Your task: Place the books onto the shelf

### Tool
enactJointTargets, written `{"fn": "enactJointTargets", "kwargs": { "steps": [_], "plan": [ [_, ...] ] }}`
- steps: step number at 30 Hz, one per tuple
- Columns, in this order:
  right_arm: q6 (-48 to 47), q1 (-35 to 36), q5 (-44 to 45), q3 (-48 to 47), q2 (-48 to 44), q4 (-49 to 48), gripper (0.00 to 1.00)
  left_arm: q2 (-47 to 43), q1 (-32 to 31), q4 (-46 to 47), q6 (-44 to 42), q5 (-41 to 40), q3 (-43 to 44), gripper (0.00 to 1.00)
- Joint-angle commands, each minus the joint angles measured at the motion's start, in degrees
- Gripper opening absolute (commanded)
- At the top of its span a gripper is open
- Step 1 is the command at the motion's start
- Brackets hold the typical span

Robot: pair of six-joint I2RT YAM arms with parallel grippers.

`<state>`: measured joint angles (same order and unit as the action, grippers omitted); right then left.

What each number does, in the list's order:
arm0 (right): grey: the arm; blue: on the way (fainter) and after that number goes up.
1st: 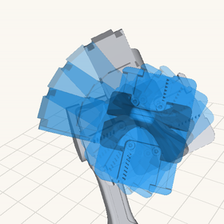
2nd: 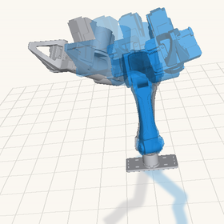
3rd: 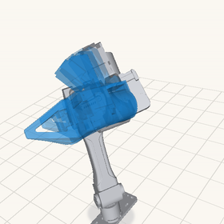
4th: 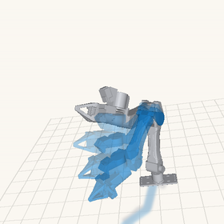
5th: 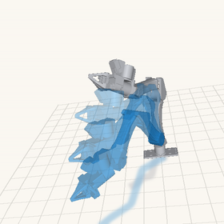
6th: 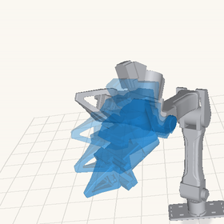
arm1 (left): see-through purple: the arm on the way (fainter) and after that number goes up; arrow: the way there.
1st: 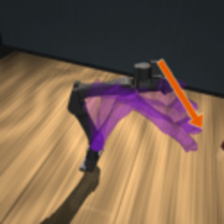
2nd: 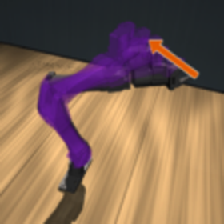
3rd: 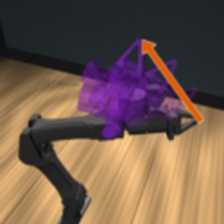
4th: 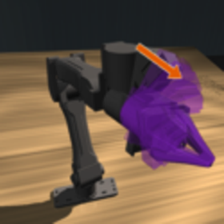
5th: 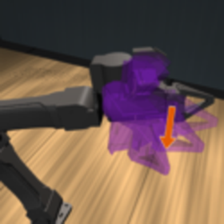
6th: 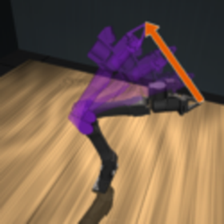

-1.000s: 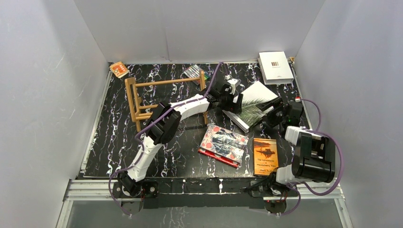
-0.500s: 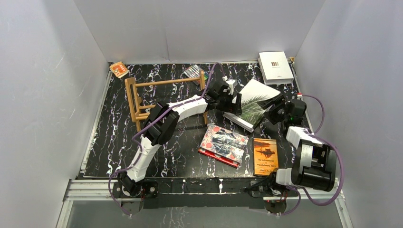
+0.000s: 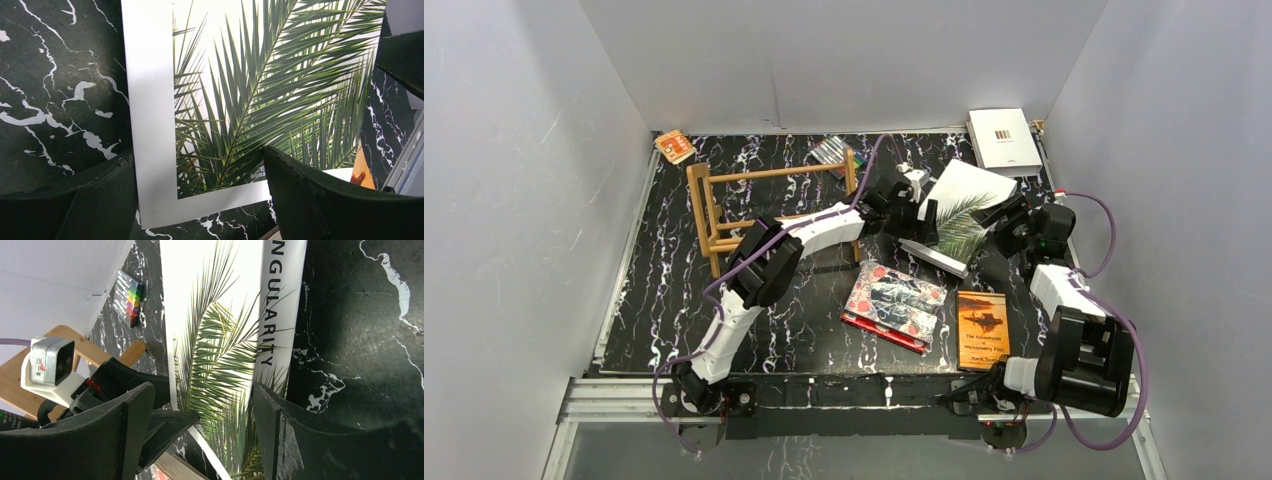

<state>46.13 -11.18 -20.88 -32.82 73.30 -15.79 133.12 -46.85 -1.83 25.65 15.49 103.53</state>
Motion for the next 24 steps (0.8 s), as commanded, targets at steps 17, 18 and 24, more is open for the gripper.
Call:
{"fn": "enactJointTargets", "kwargs": {
  "steps": [17,18,24],
  "plan": [
    [-4.54,6.93,8.82,-15.59,-2.12,28.96,0.73,-2.19,-3.65,-4.85,5.32,-4.59,2.38,0.76],
    [-4.82,7.18,9.06,-15.41,-2.51,29.04,0.73,-2.69,-3.87,-4.81,4.96,-5.35,1.97,0.75],
    [-4.33,7.39,8.63,-11.44,-6.36,25.95,0.73,-5.82,-4.82,-4.72,2.38,-7.71,3.1,0.74]
  ]
}}
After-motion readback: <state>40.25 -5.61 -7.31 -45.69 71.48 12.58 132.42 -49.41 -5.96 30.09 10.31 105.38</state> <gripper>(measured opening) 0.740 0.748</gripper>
